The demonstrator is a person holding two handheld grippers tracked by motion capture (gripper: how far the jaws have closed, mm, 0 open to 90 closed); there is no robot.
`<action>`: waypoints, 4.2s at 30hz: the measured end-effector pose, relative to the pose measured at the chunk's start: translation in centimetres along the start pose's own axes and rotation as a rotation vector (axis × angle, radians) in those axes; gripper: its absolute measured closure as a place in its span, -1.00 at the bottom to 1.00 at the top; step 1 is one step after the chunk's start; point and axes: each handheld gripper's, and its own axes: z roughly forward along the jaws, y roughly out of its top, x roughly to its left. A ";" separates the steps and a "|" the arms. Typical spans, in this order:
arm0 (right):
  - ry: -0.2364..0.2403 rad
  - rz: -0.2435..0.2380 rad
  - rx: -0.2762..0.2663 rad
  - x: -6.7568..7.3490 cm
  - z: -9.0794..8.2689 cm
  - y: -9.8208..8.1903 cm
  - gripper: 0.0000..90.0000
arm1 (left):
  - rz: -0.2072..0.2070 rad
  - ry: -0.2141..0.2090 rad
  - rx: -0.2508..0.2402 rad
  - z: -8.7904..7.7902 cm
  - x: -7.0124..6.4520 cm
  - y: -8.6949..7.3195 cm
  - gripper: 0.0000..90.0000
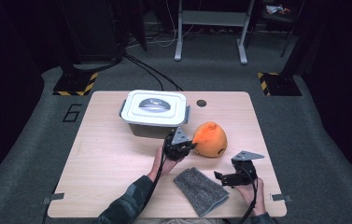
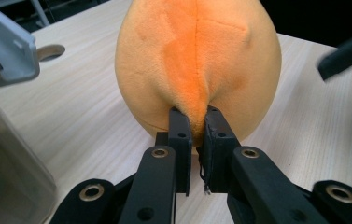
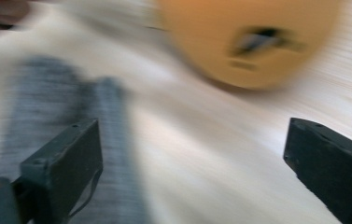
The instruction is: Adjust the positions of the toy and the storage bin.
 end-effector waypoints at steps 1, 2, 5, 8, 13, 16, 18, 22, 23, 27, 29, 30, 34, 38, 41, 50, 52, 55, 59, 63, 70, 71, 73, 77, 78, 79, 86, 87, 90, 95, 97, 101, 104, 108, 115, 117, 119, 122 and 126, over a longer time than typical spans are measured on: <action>-0.043 0.048 -0.003 -1.7 0.2 -0.7 -0.96 | 0.018 0.001 0.003 -0.2 0.0 0.1 0.87; -0.071 0.064 -0.009 -2.3 0.2 -1.0 -0.96 | 0.030 -0.002 -0.006 -0.4 -0.2 0.3 0.87; -0.114 0.095 -0.005 -3.7 0.7 -1.6 -0.99 | 0.060 -0.001 -0.014 -0.8 -0.3 0.5 0.88; -0.135 0.132 0.004 -5.0 1.1 -2.1 -1.00 | 0.077 -0.001 -0.022 -1.2 -0.3 0.8 0.88; -0.186 0.150 0.002 -6.0 1.3 -2.3 -1.00 | 0.079 -0.012 -0.028 -2.2 -0.1 1.0 0.88; -0.208 0.143 0.022 -6.1 1.5 -2.3 -1.00 | 0.074 -0.008 -0.034 -2.9 0.0 1.0 0.88; -0.215 0.128 0.034 -6.2 1.6 -2.2 -1.00 | 0.082 -0.004 -0.032 -3.4 0.1 1.0 0.88; -0.227 0.121 0.035 -6.1 1.7 -2.2 -1.00 | 0.093 0.009 -0.027 -4.1 0.3 0.9 0.88; -0.229 0.121 0.037 -6.0 1.7 -2.2 -0.99 | 0.086 0.005 -0.029 -4.6 0.5 0.8 0.88; -0.230 0.109 0.036 -6.1 1.8 -2.2 -0.98 | 0.090 0.019 -0.036 -5.6 0.6 0.8 0.88; -0.231 0.108 0.038 -6.1 1.8 -2.2 -0.98 | 0.090 0.017 -0.039 -6.0 0.7 0.8 0.88; -0.233 0.104 0.044 -6.0 1.8 -2.2 -0.98 | 0.092 0.024 -0.042 -6.3 0.7 0.8 0.88; -0.241 0.101 0.045 -5.9 1.9 -2.2 -0.98 | 0.100 0.023 -0.049 -7.5 0.8 0.8 0.88; -0.243 0.101 0.044 -5.8 1.9 -2.2 -0.98 | 0.108 0.035 -0.039 -8.6 1.0 0.5 0.88; -0.249 0.098 0.047 -5.8 2.0 -2.2 -0.98 | 0.105 0.043 -0.035 -9.4 1.2 0.2 0.88; -0.268 0.075 0.058 -5.7 2.1 -2.2 -0.99 | 0.086 0.070 -0.035 -12.0 1.7 -0.9 0.88; -0.269 0.073 0.059 -5.7 2.1 -2.2 -0.99 | 0.091 0.071 -0.023 -12.5 1.7 -1.2 0.88; -0.270 0.073 0.059 -5.6 2.1 -2.2 -0.99 | 0.089 0.077 -0.015 -13.0 1.7 -1.6 0.88; -0.270 0.071 0.059 -5.7 2.1 -2.2 -0.99 | 0.078 0.105 -0.022 -14.2 1.8 -2.1 0.88; -0.271 0.072 0.059 -5.6 2.1 -2.2 -0.99 | 0.064 0.135 -0.028 -15.9 2.3 -2.5 0.88; -0.271 0.073 0.058 -5.6 2.1 -2.2 -0.99 | 0.036 0.184 -0.028 -18.4 2.9 -3.6 0.88; -0.271 0.073 0.059 -5.6 2.1 -2.2 -0.99 | 0.032 0.197 -0.028 -18.7 2.9 -3.8 0.88; -0.272 0.073 0.058 -5.6 2.1 -2.2 -0.99 | 0.028 0.209 -0.027 -19.2 3.1 -4.1 0.88; -0.272 0.073 0.058 -5.6 2.1 -2.2 -0.99 | -0.006 0.253 -0.035 -20.8 3.6 -5.2 0.87; -0.272 0.070 0.058 -5.6 2.1 -2.2 -0.99 | -0.003 0.265 -0.034 -21.1 3.6 -5.3 0.88; -0.272 0.070 0.058 -5.6 2.1 -2.2 -0.99 | -0.003 0.265 -0.034 -21.1 3.6 -5.3 0.87; -0.272 0.071 0.058 -5.6 2.1 -2.2 -0.99 | -0.050 0.329 -0.027 -23.7 4.4 -6.9 0.87; -0.272 0.071 0.058 -5.6 2.1 -2.2 -0.99 | -0.050 0.329 -0.027 -23.7 4.4 -6.9 0.87; -0.273 0.081 0.055 -5.6 2.1 -2.2 -1.00 | -0.072 0.351 -0.024 -24.8 4.6 -7.8 0.87; -0.273 0.081 0.056 -5.6 2.1 -2.2 -1.00 | -0.114 0.382 -0.016 -26.0 4.8 -8.9 0.87; -0.273 0.081 0.055 -5.6 2.1 -2.2 -1.00 | -0.136 0.396 -0.013 -26.3 4.9 -9.4 0.87; -0.273 0.085 0.058 -5.5 2.2 -2.1 -1.00 | -0.191 0.431 0.008 -26.5 5.4 -10.2 0.87; -0.273 0.080 0.057 -5.6 2.2 -2.1 -1.00 | -0.240 0.463 0.012 -26.5 6.0 -10.6 0.87; -0.273 0.081 0.056 -5.5 2.2 -2.1 -1.00 | -0.289 0.511 0.037 -26.6 6.7 -11.2 0.84; -0.274 0.086 0.057 -5.5 2.2 -2.1 -1.00 | -0.338 0.594 0.085 -26.7 9.0 -12.0 0.54; -0.273 0.086 0.058 -5.5 2.2 -2.1 -1.00 | -0.354 0.594 0.093 -26.8 9.6 -12.2 0.48; -0.273 0.084 0.057 -5.5 2.2 -2.1 -1.00 | -0.358 0.614 0.099 -26.6 10.2 -12.4 0.44; -0.273 0.083 0.057 -5.5 2.2 -2.1 -1.00 | -0.378 0.621 0.115 -26.7 10.8 -12.5 0.28; -0.273 0.078 0.055 -5.6 2.2 -2.1 -1.00 | -0.434 0.629 0.127 -27.0 12.1 -12.9 0.08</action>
